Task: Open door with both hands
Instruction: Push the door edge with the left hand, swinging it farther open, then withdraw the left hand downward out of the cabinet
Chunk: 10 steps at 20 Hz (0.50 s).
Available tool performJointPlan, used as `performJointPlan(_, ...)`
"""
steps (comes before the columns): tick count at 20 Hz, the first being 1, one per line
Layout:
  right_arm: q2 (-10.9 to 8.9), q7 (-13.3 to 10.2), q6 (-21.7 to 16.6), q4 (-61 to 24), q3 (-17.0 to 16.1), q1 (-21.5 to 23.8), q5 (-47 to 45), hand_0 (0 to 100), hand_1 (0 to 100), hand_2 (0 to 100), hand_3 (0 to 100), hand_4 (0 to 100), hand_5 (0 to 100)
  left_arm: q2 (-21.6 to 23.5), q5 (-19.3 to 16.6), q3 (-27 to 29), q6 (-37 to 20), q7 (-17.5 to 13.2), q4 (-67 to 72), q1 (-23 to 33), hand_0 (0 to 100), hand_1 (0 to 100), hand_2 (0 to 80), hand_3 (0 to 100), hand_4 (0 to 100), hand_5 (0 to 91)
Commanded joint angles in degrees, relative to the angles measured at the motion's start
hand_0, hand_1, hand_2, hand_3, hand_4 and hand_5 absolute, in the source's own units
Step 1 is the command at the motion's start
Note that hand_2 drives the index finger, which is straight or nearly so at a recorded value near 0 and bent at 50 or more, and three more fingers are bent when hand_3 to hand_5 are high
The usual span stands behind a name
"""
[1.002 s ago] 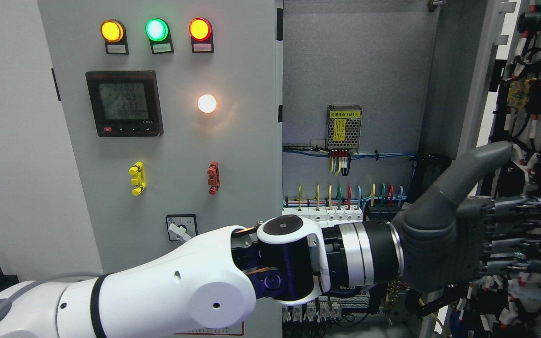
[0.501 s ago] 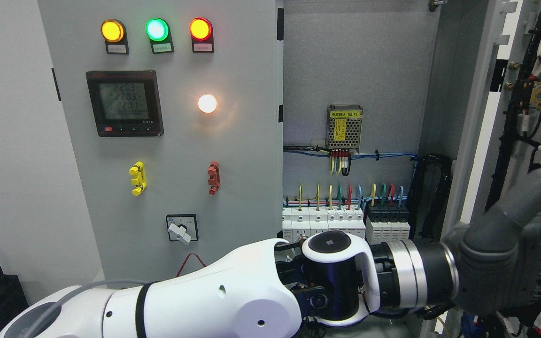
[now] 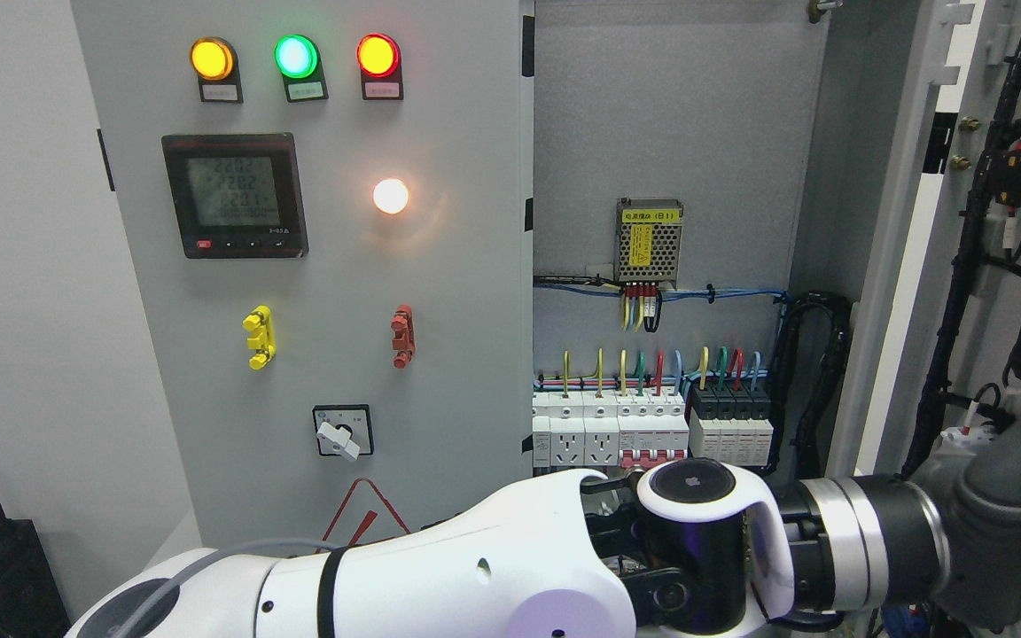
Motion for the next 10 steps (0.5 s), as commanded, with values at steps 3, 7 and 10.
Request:
performJointPlan(3, 0.0, 0.0, 0.0, 0.0, 0.0, 0.0, 0.0, 11, 0, 0, 0, 0, 0, -2.1, -1.0, 0.9, 0.2, -0.2, 0.7, 0.1, 0, 0, 0.0, 0, 3, 0.0)
performJointPlan(7, 0.0, 0.0, 0.0, 0.0, 0.0, 0.0, 0.0, 11, 0, 0, 0, 0, 0, 2.9, -0.9, 0.9, 0.6, -0.8, -0.9, 0.1, 0, 0, 0.0, 0, 3, 0.0)
performJointPlan(10, 0.0, 0.0, 0.0, 0.0, 0.0, 0.0, 0.0, 11, 0, 0, 0, 0, 0, 9.7, -1.0, 0.9, 1.0, -0.8, -5.8, 2.4, 0, 0, 0.0, 0, 3, 0.0)
